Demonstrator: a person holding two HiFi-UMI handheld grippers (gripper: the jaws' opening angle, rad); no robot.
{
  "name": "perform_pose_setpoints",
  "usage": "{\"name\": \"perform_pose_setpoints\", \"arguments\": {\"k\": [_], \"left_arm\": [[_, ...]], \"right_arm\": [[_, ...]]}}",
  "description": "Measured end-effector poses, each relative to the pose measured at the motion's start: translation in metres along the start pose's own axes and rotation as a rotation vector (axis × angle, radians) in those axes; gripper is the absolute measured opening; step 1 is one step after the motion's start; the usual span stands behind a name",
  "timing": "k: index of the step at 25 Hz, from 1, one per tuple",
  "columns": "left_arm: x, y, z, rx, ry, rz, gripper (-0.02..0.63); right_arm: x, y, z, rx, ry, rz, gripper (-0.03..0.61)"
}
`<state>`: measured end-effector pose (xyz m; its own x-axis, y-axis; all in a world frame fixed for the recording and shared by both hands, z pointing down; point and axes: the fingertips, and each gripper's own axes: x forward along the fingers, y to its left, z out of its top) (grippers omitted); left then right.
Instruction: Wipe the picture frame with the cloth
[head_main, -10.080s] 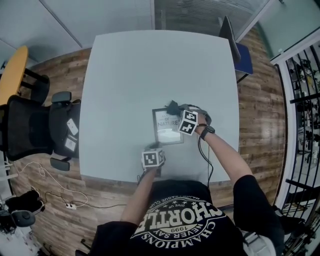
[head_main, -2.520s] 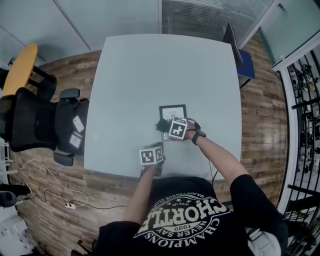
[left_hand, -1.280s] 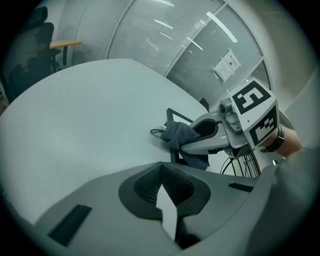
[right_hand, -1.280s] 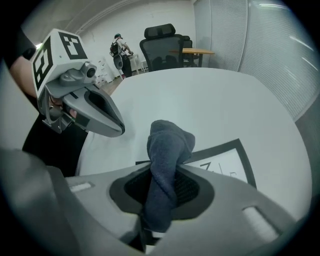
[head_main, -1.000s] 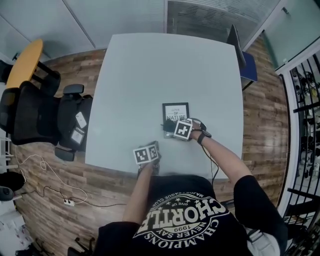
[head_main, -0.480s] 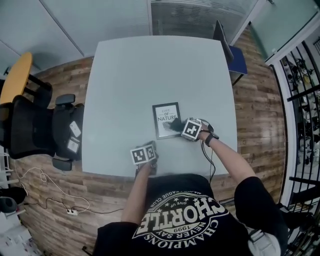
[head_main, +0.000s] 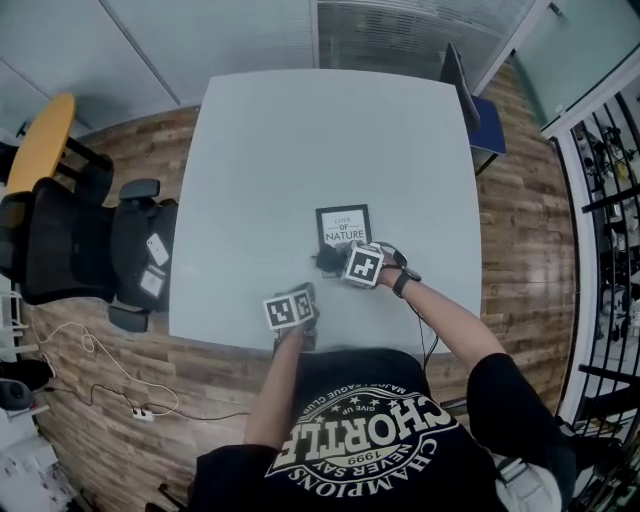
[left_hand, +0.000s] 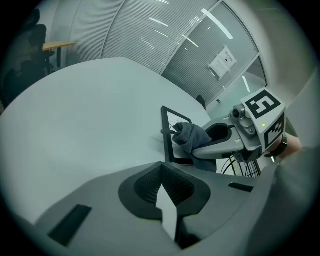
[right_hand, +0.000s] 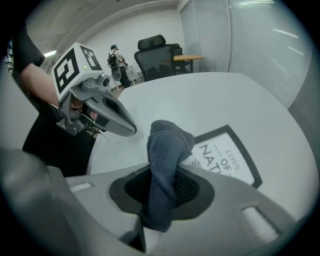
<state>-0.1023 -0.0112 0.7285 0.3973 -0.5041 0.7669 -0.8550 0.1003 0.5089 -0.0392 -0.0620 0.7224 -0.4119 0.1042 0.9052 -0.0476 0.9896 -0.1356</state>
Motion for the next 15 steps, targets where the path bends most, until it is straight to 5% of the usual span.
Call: {"name": "perform_pose_setpoints", "arguments": {"k": [7, 15], "left_arm": [[-0.007, 0.01, -0.001, -0.017, -0.015, 0.018, 0.002], [-0.003, 0.004, -0.007, -0.005, 0.0, 0.0, 0.003]], "right_arm": [[0.032, 0.016, 0.024, -0.089, 0.042, 0.06, 0.084], [0.013, -0.002, -0.025, 0.017, 0.062, 0.01, 0.084]]}}
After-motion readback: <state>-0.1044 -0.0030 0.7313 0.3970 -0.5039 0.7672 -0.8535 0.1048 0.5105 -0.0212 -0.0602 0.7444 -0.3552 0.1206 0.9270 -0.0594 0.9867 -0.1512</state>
